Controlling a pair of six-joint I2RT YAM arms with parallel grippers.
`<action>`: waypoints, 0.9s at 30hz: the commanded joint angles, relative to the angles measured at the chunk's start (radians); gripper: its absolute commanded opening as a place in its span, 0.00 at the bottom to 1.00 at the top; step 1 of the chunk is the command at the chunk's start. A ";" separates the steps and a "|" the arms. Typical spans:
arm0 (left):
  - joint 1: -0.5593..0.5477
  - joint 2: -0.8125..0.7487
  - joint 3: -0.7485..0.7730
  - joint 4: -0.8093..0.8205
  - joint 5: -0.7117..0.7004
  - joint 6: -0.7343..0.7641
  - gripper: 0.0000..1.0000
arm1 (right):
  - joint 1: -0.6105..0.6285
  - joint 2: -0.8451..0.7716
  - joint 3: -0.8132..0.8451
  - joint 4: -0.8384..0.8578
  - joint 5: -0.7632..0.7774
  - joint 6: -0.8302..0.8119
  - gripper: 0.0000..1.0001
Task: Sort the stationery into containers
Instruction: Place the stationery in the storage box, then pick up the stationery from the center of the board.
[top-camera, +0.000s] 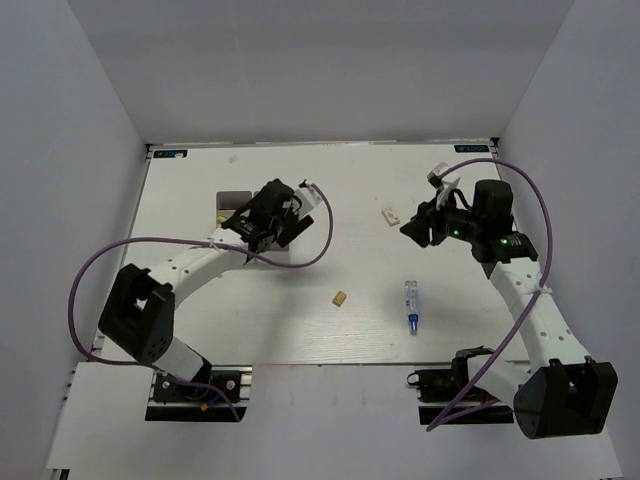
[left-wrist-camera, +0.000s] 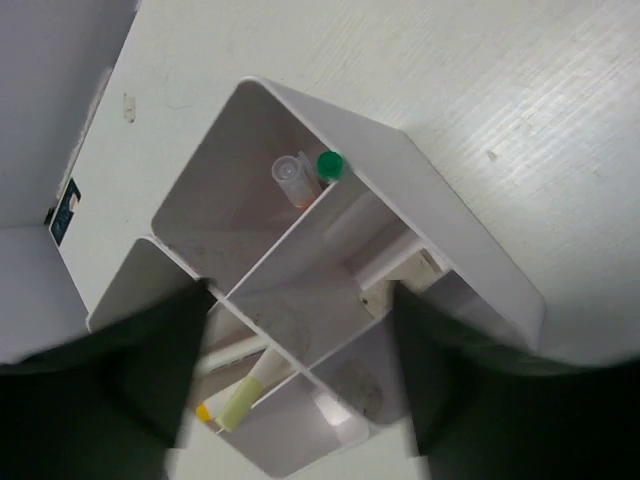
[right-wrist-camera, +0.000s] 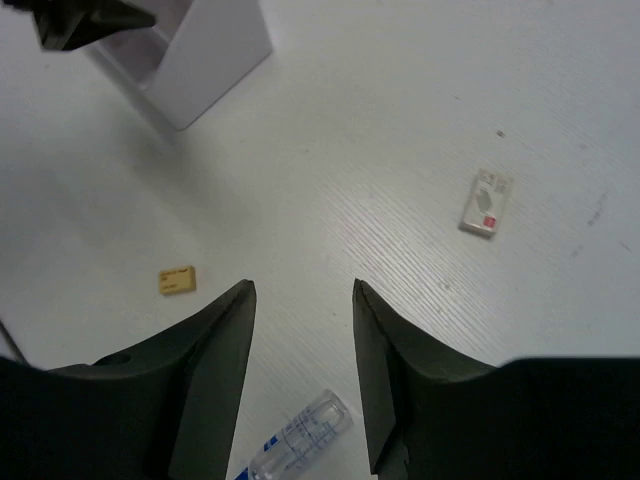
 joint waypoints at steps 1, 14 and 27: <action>-0.018 -0.117 0.177 -0.149 0.113 -0.196 0.99 | 0.003 -0.020 -0.011 -0.058 -0.268 -0.287 0.51; 0.002 -0.589 -0.112 -0.151 0.367 -0.793 1.00 | 0.328 0.168 -0.005 -0.319 -0.339 -1.012 0.89; 0.011 -1.080 -0.341 -0.155 0.079 -0.873 0.41 | 0.679 0.572 0.099 -0.162 0.071 -1.034 0.51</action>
